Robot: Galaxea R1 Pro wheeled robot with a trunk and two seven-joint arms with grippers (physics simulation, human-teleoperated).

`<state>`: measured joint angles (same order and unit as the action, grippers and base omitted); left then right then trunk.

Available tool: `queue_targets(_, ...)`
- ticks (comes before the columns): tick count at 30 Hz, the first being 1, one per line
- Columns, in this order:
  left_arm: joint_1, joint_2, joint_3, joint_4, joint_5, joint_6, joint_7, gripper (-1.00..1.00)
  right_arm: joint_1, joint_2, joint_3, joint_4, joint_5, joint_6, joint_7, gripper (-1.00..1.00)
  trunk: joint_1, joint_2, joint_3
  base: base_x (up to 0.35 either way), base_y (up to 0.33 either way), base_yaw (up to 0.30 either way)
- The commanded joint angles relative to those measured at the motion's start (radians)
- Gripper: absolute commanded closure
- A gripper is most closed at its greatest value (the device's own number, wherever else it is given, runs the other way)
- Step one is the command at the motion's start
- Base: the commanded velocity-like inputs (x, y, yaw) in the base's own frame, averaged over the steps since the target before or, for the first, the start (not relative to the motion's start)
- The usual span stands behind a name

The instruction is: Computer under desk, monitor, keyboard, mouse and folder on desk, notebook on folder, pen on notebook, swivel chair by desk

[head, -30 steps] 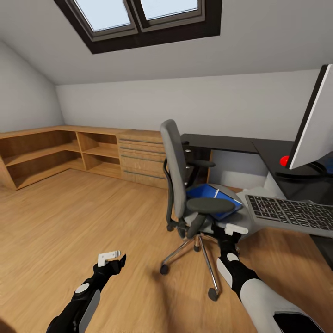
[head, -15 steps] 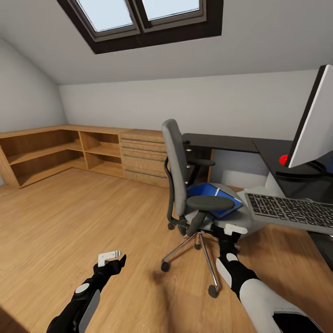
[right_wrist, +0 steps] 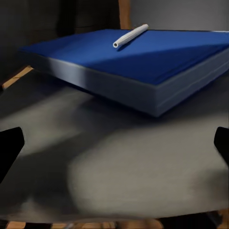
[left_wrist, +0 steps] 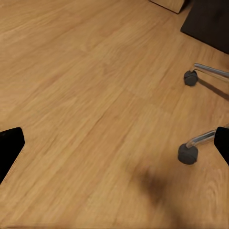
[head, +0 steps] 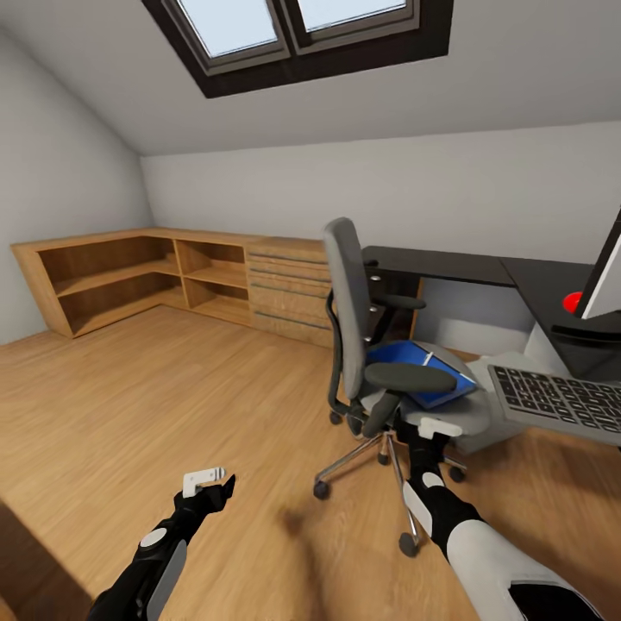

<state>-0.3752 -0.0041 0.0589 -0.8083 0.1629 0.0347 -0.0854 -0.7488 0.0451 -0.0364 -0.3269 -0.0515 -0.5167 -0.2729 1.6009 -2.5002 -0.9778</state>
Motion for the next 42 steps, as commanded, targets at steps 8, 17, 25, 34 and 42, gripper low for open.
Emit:
queue_targets(8, -0.001, -0.002, 0.002, 0.0, 0.012, 0.004, -0.007, -1.0, 0.0, 0.002, -0.004, 0.005, -0.007, -0.003, 0.008, -1.0, 0.0, 0.0, -0.009, 0.0, 0.0, 0.19)
queue_targets(17, -0.001, -0.003, 0.001, 0.0, 0.011, 0.004, -0.007, -1.0, 0.0, 0.002, -0.002, 0.005, -0.008, -0.003, 0.008, -1.0, 0.0, 0.0, -0.017, 0.0, 0.0, 0.189)
queue_targets(25, -0.001, -0.004, 0.001, 0.0, 0.01, 0.004, -0.007, -1.0, 0.0, 0.002, -0.003, 0.005, -0.008, -0.003, 0.008, -1.0, 0.0, 0.0, -0.026, 0.0, 0.0, 0.186)
queue_targets(34, -0.001, -0.003, 0.001, 0.0, 0.01, 0.004, -0.007, -1.0, 0.0, 0.001, -0.004, 0.005, -0.008, -0.003, 0.008, -1.0, 0.0, 0.0, -0.036, 0.0, 0.0, 0.186)
queue_targets(42, -0.001, -0.004, 0.001, 0.0, 0.01, 0.004, -0.007, -1.0, 0.0, 0.001, -0.004, 0.005, -0.01, -0.002, 0.008, -1.0, 0.0, 0.0, -0.046, 0.0, 0.0, 0.185)
